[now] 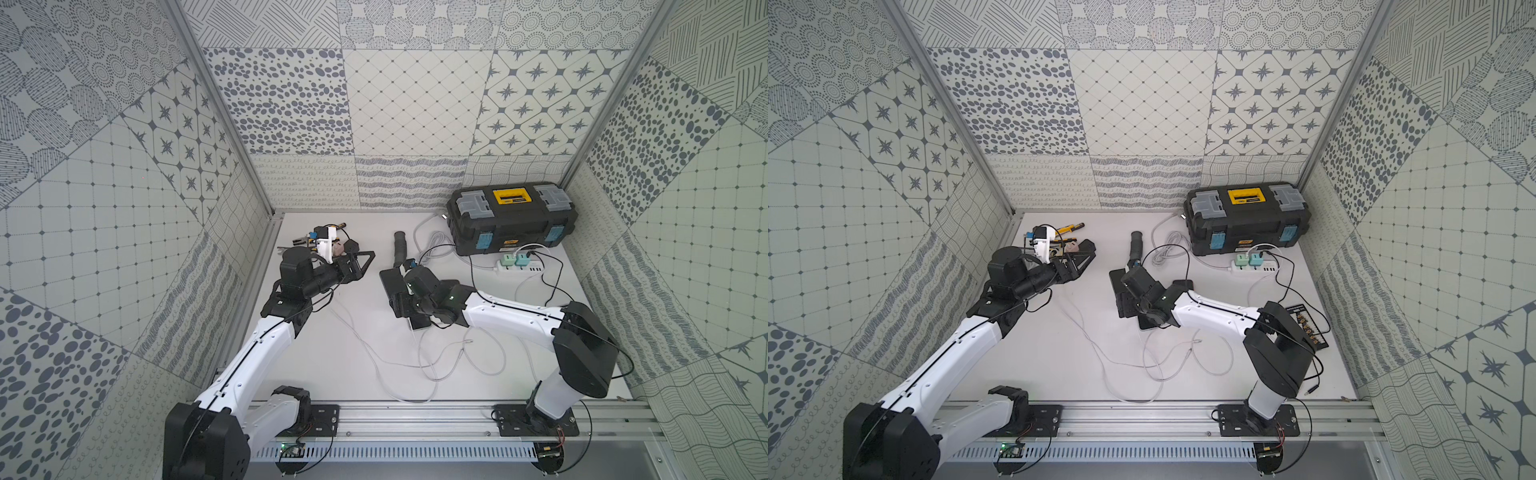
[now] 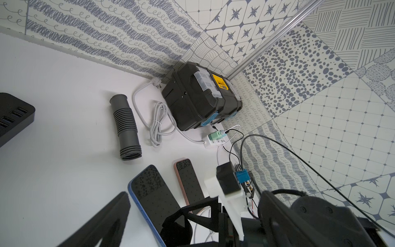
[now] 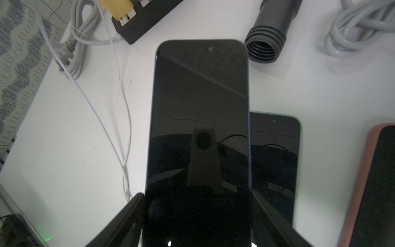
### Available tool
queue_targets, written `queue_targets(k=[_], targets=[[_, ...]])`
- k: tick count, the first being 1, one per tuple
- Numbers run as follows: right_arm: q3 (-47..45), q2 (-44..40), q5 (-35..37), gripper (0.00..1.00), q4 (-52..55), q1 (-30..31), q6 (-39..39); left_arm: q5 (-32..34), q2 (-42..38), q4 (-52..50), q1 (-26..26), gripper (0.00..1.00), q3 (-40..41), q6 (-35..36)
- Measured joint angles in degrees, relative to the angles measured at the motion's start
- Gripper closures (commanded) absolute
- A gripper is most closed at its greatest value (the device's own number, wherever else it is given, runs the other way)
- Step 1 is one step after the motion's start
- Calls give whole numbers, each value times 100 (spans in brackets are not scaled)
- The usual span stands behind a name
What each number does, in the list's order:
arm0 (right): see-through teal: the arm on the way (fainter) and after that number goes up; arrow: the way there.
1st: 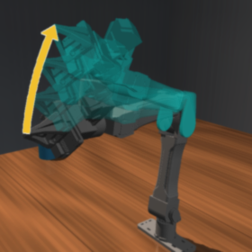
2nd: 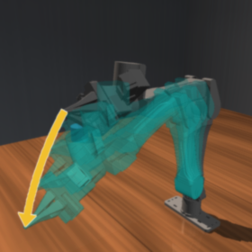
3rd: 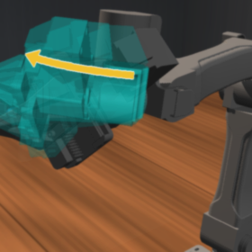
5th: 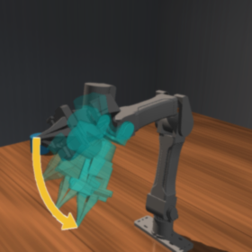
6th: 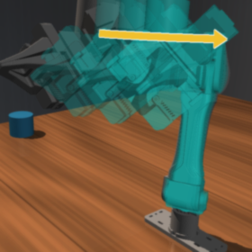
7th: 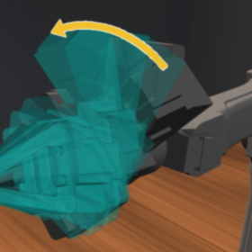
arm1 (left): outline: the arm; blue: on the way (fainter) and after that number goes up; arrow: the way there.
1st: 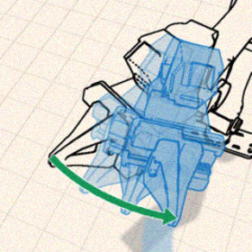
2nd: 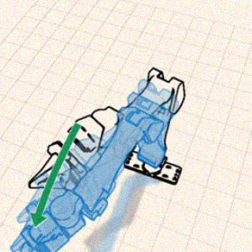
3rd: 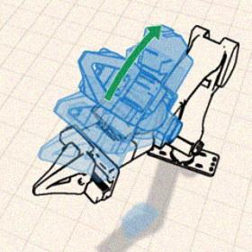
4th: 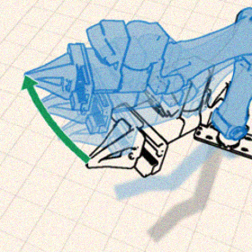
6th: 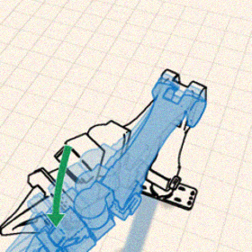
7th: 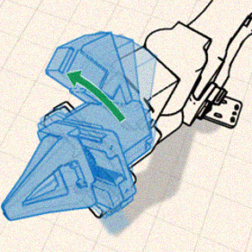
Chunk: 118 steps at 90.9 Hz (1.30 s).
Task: Unplug the charging cable from the phone
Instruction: Pick up the phone at the center of the board.
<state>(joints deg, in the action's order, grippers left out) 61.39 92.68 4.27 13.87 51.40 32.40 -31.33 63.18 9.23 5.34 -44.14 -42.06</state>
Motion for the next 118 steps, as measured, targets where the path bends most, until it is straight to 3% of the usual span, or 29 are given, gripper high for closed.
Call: queue_targets(k=[28,57,83,118], targets=[[-1290,-986,-1399,53,-1646,-702,621,-313,221,57,0,2,-55,-101],[-1738,-1327,-2850,53,-3108,-1202,1252,-1045,713,651,0,2,-55,-647],[-1753,-1502,-3724,52,-3792,-1261,1657,-1867,1231,2199,0,2,17,-1729],[-1753,-1556,-4240,52,-4382,-1287,2135,-2586,1790,4704,2,2,160,-3383]])
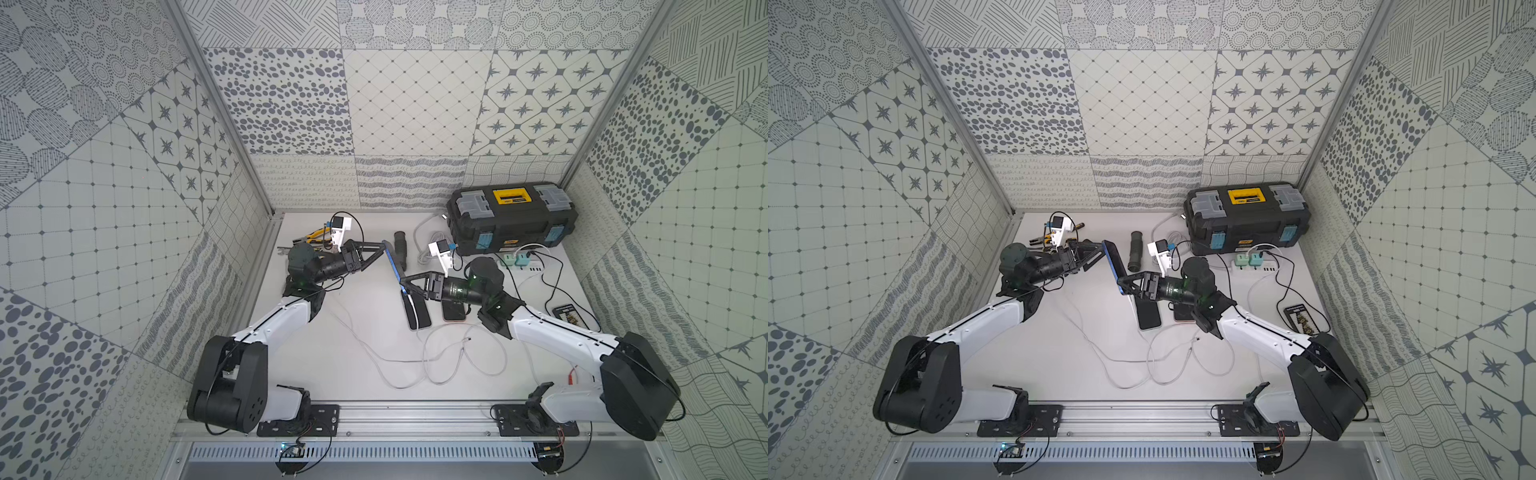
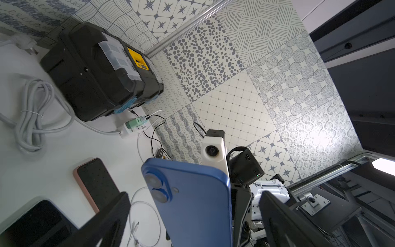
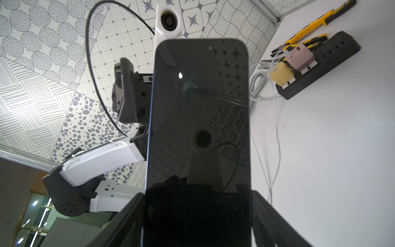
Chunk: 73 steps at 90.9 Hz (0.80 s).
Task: Unplug the charging cable from the phone
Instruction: Pick up the phone at the center of the board.
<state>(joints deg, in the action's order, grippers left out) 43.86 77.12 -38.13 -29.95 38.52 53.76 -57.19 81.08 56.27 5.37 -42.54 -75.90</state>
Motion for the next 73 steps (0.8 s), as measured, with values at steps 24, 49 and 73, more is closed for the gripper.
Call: queue_targets(k=[24,49,73], targets=[[2,-11,-153,52,-256,0,214,-210,81,922,7,2,11,-551],[0,-11,-278,52,-525,0,387,-306,142,1309,61,2,11,-756],[0,-11,-385,52,-748,2,483,-317,240,1392,111,2,11,-831]])
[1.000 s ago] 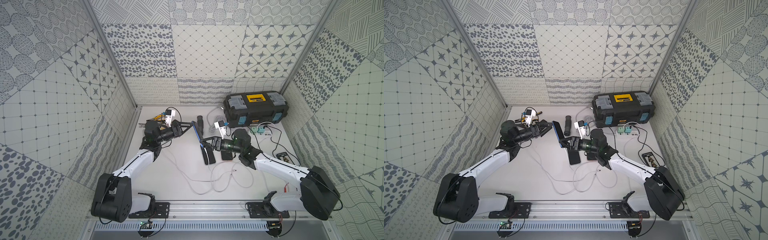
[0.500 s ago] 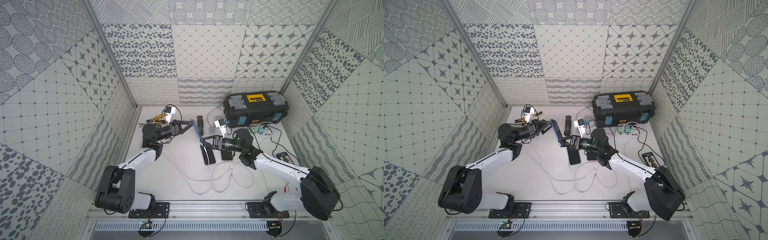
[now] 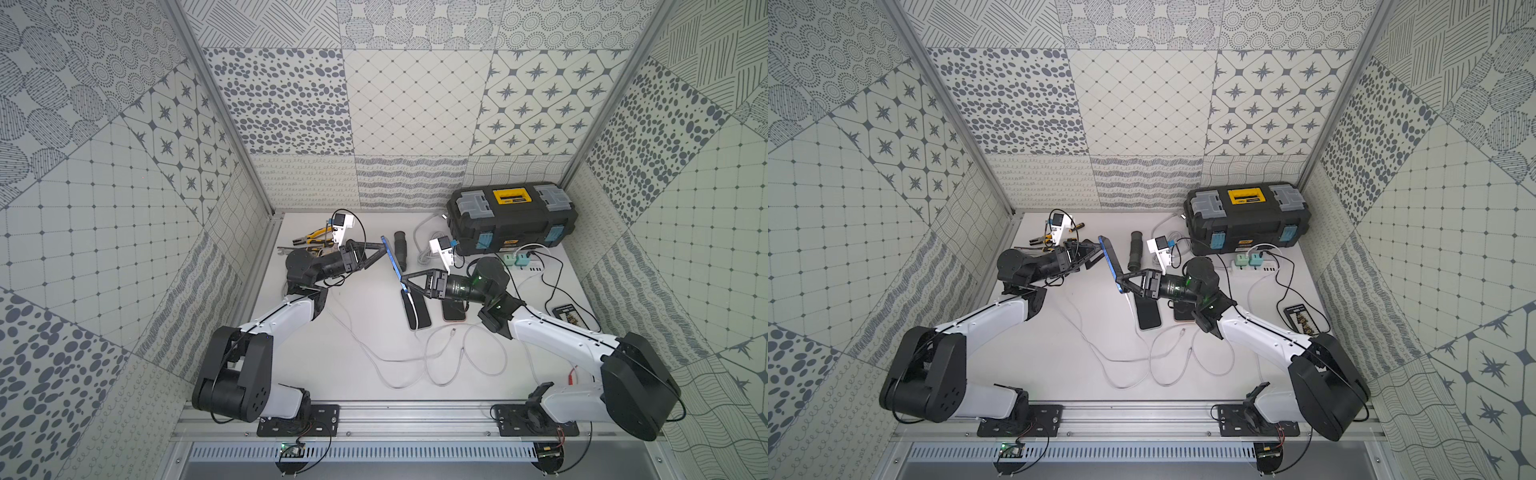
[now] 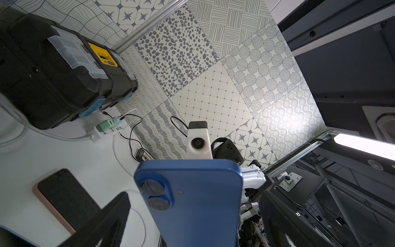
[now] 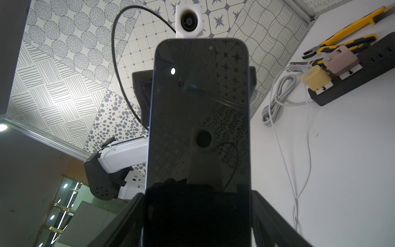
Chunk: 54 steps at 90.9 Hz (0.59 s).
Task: Unplug the charging cable from the phone
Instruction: Pick up the phone at the center of the board.
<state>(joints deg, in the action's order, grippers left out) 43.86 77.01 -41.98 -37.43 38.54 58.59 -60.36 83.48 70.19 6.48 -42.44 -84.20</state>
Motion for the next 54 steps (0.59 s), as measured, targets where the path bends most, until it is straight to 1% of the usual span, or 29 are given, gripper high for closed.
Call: queue_targets(k=[54], targets=[[2,142,-31,52,-107,46,57,-31,31,118,74,2,0,-39]])
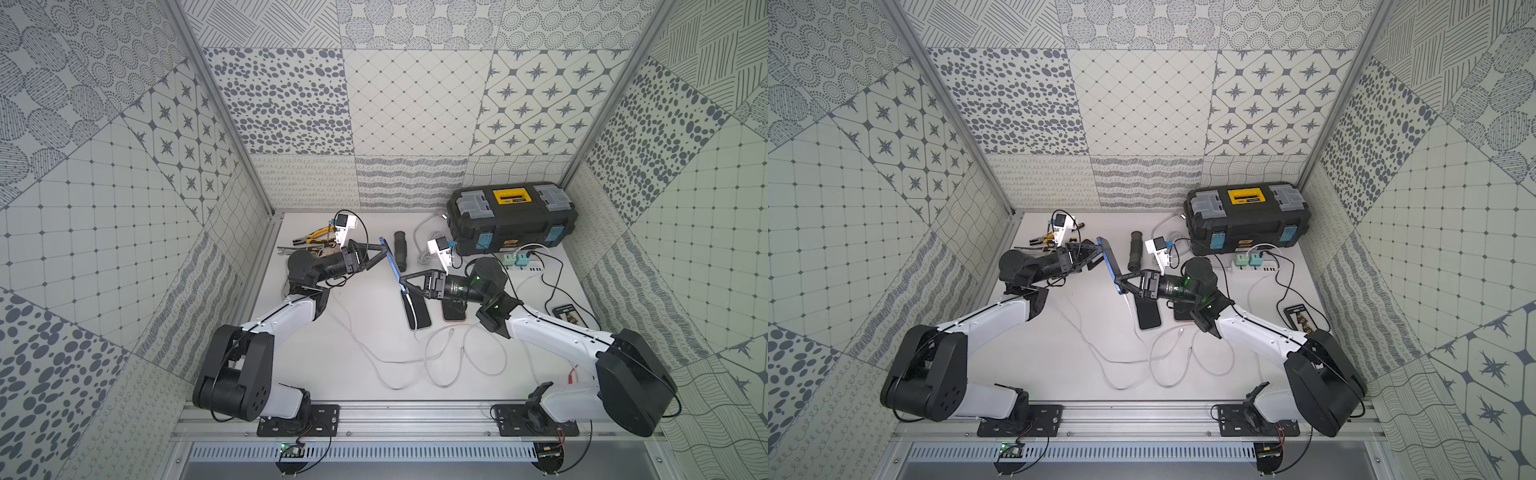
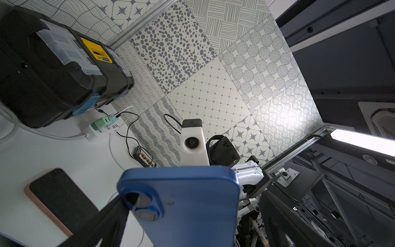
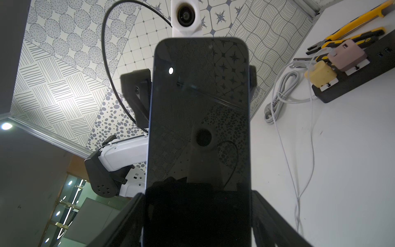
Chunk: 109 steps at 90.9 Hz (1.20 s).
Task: Unplug the charging cable from the phone
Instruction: Pick up the phone at the center of the board.
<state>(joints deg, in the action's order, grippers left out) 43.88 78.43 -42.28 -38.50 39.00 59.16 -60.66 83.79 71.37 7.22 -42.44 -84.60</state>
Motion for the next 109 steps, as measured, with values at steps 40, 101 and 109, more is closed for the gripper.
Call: queue_targets(k=[40,101,109], targets=[[0,31,15,52,92,79,-168,0,76,2,0,2,-33,-4],[4,11,66,16,269,120,-599,2,146,-33,0,62,-63,-146],[4,-52,17,12,295,120,-699,-15,146,-31,0,74,-63,-129]])
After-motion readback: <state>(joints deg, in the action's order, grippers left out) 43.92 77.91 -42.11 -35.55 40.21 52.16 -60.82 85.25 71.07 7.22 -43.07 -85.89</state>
